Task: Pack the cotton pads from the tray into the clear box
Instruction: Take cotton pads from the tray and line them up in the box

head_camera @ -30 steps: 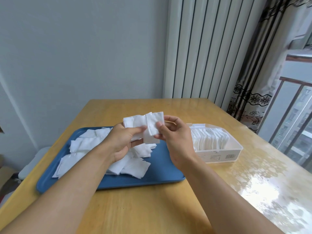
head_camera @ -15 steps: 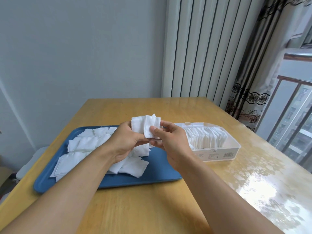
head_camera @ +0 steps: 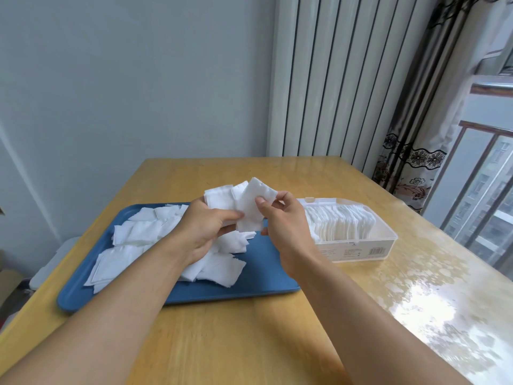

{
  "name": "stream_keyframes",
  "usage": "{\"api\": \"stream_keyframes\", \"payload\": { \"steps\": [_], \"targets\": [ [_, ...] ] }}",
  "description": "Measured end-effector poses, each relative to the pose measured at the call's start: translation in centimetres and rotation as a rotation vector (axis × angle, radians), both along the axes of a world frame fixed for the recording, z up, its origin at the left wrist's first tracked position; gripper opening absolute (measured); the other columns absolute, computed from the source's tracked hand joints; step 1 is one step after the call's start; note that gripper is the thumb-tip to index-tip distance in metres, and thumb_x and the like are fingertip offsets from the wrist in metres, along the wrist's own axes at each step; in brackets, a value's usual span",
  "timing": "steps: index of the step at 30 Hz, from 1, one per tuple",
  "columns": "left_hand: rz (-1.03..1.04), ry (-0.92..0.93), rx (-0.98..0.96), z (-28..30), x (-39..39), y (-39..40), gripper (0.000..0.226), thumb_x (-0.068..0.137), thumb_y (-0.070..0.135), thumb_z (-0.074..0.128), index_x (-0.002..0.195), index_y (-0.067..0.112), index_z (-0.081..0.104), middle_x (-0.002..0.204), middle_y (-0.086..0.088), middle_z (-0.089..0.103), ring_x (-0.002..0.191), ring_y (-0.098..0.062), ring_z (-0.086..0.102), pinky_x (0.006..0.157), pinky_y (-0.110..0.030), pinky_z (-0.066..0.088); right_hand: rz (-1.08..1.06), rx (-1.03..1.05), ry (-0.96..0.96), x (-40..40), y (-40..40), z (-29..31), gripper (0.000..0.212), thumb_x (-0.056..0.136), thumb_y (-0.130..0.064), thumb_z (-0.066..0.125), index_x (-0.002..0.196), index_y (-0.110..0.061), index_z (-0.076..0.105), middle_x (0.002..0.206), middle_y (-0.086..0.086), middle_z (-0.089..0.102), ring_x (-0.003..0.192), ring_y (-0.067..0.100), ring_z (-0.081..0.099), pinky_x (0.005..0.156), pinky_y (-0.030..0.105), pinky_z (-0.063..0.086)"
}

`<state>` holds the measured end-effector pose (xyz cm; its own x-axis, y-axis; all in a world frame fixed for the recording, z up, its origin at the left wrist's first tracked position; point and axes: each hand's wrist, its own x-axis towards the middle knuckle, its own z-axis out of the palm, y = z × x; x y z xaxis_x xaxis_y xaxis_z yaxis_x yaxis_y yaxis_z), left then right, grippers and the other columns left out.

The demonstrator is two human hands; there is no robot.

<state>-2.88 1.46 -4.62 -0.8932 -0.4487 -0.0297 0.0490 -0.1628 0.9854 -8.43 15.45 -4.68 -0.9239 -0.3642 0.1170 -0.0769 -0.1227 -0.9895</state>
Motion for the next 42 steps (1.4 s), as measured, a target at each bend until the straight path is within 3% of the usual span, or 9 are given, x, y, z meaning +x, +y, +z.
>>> {"api": "stream_keyframes", "payload": {
  "steps": [4, 7, 13, 18, 23, 28, 32, 39, 42],
  "targets": [
    [0.081, 0.014, 0.080, 0.0, -0.1, -0.6, 0.032, 0.088, -0.010, 0.069, 0.118, 0.001, 0.068, 0.110, -0.014, 0.077, 0.098, -0.027, 0.075, 0.075, -0.032, 0.063, -0.073, 0.017, 0.071, -0.8, 0.8, 0.4, 0.013, 0.096, -0.024, 0.069, 0.107, -0.021, 0.063, 0.089, -0.007, 0.077, 0.066, -0.005, 0.063, 0.062, 0.018, 0.046],
    [0.088, 0.028, 0.094, 0.1, 0.0, -0.8, 0.031, 0.090, -0.008, 0.067, 0.119, 0.002, 0.069, 0.111, -0.013, 0.076, 0.102, -0.028, 0.074, 0.082, -0.036, 0.063, 0.032, 0.123, 0.099, -1.1, 0.9, 0.3, 0.012, 0.094, -0.023, 0.071, 0.106, -0.021, 0.070, 0.093, -0.004, 0.076, 0.070, -0.005, 0.064, 0.066, 0.020, 0.046],
    [0.025, 0.041, 0.085, 0.6, 0.3, -0.3, 0.029, 0.090, -0.012, 0.060, 0.115, 0.000, 0.070, 0.108, -0.014, 0.077, 0.095, -0.025, 0.076, 0.070, -0.029, 0.062, 0.053, 0.213, 0.186, -0.9, 0.4, -0.5, 0.014, 0.091, -0.025, 0.075, 0.102, -0.025, 0.067, 0.084, -0.005, 0.072, 0.067, 0.003, 0.061, 0.056, 0.013, 0.040],
    [-0.002, 0.053, 0.144, 0.7, 0.3, -0.1, 0.030, 0.095, -0.007, 0.057, 0.122, 0.000, 0.067, 0.112, -0.015, 0.076, 0.105, -0.029, 0.074, 0.077, -0.034, 0.063, 0.034, 0.193, 0.165, -1.0, 0.4, -0.6, 0.023, 0.090, -0.025, 0.076, 0.109, -0.026, 0.063, 0.091, 0.003, 0.075, 0.058, 0.003, 0.054, 0.056, 0.019, 0.038],
    [-0.053, 0.089, 0.226, 1.2, 0.4, 0.3, 0.028, 0.097, 0.020, 0.066, 0.121, 0.007, 0.069, 0.114, -0.012, 0.076, 0.105, -0.024, 0.074, 0.078, -0.037, 0.063, -0.002, 0.186, 0.150, -1.0, 0.4, -0.7, 0.025, 0.088, -0.030, 0.077, 0.107, -0.030, 0.061, 0.084, -0.002, 0.070, 0.062, 0.005, 0.057, 0.060, 0.027, 0.045],
    [0.055, 0.113, 0.199, 1.1, 0.2, 0.3, 0.022, 0.095, 0.012, 0.069, 0.116, 0.007, 0.070, 0.110, -0.011, 0.077, 0.098, -0.023, 0.076, 0.069, -0.034, 0.063, 0.028, 0.222, 0.108, -0.9, 0.3, -0.9, 0.031, 0.082, -0.046, 0.080, 0.093, -0.021, 0.066, 0.080, -0.006, 0.066, 0.074, 0.011, 0.064, 0.082, 0.044, 0.058],
    [0.176, 0.104, 0.206, 0.9, 0.0, -0.4, 0.021, 0.096, 0.014, 0.069, 0.115, 0.005, 0.070, 0.108, -0.011, 0.078, 0.097, -0.024, 0.076, 0.071, -0.036, 0.063, 0.003, 0.185, 0.118, -0.9, 0.3, -0.9, 0.023, 0.084, -0.030, 0.081, 0.090, -0.017, 0.063, 0.084, -0.003, 0.074, 0.080, 0.017, 0.071, 0.084, 0.047, 0.059],
    [0.158, 0.021, 0.078, 0.3, 0.3, -0.8, 0.012, 0.095, 0.007, 0.068, 0.107, 0.005, 0.071, 0.107, -0.015, 0.076, 0.091, -0.025, 0.076, 0.067, -0.034, 0.063, 0.081, 0.084, 0.152, -0.7, 0.5, -0.1, 0.014, 0.089, -0.017, 0.077, 0.101, -0.017, 0.069, 0.093, 0.004, 0.077, 0.072, 0.005, 0.067, 0.060, 0.020, 0.051],
    [0.021, 0.011, 0.043, 0.4, 0.4, -0.3, 0.019, 0.097, 0.002, 0.062, 0.114, 0.002, 0.071, 0.111, -0.018, 0.076, 0.099, -0.028, 0.075, 0.073, -0.038, 0.064, 0.051, 0.091, 0.119, -0.9, 0.7, -0.1, 0.024, 0.087, -0.021, 0.080, 0.107, -0.021, 0.067, 0.093, 0.003, 0.077, 0.070, 0.001, 0.067, 0.059, 0.020, 0.050]
  ]
}}
